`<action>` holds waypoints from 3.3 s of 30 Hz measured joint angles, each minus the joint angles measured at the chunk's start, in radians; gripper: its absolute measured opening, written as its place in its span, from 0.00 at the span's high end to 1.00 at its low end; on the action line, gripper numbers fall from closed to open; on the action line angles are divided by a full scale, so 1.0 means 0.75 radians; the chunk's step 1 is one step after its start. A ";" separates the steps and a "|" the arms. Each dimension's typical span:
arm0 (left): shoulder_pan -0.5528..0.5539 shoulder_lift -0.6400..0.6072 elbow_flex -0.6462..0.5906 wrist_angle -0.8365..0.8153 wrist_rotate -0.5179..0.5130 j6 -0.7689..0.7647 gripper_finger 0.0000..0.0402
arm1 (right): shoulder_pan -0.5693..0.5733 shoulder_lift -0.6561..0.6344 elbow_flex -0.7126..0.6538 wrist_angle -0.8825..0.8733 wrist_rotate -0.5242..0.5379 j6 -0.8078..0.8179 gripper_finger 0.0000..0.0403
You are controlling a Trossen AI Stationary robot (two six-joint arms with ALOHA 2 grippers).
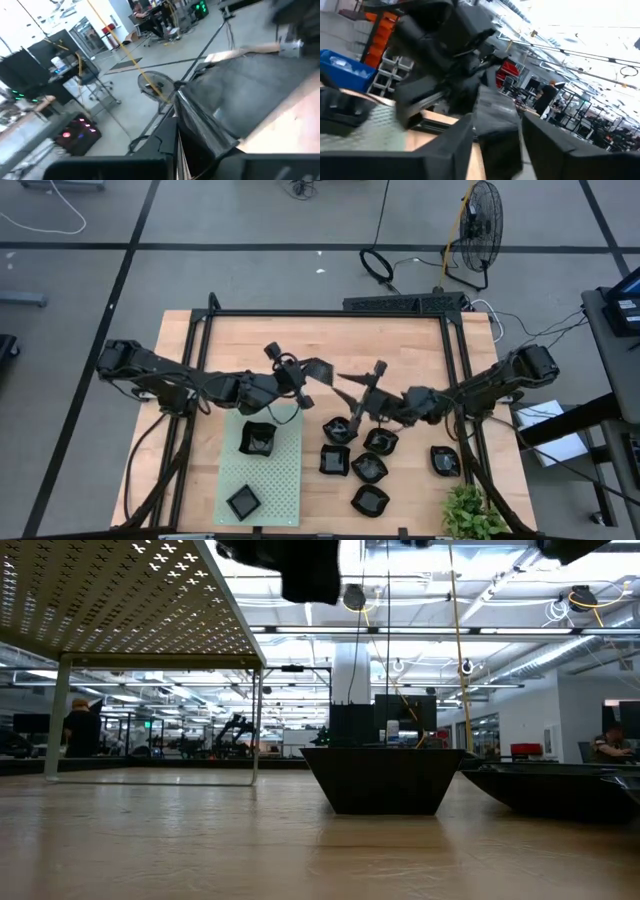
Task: Pick & Place Mini shaped plates
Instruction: Stack the distorted square plate on top of the other distorted square plates on the shelf
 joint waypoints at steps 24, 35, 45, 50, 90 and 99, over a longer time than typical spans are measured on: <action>-0.295 -0.343 0.402 -1.613 0.954 -1.587 0.98 | 0.152 -0.014 -0.001 -0.050 0.569 -0.137 0.50; -0.291 -0.279 0.401 -1.907 1.040 -1.695 0.99 | 0.152 -0.014 -0.001 -0.057 0.569 -0.123 0.50; -0.262 -0.225 0.401 -1.906 1.154 -1.542 0.98 | 0.152 -0.014 -0.001 -0.061 0.569 -0.123 0.50; -0.260 -0.207 0.401 -1.910 1.233 -1.426 0.98 | 0.151 -0.014 -0.001 -0.061 0.569 -0.122 0.50; 0.015 0.153 0.818 -2.299 1.314 -0.476 0.99 | 0.122 -0.014 -0.001 -0.085 0.566 -0.100 0.50; 0.012 0.261 0.817 -2.380 1.325 -0.475 0.96 | 0.122 -0.014 -0.001 -0.091 0.568 -0.100 0.50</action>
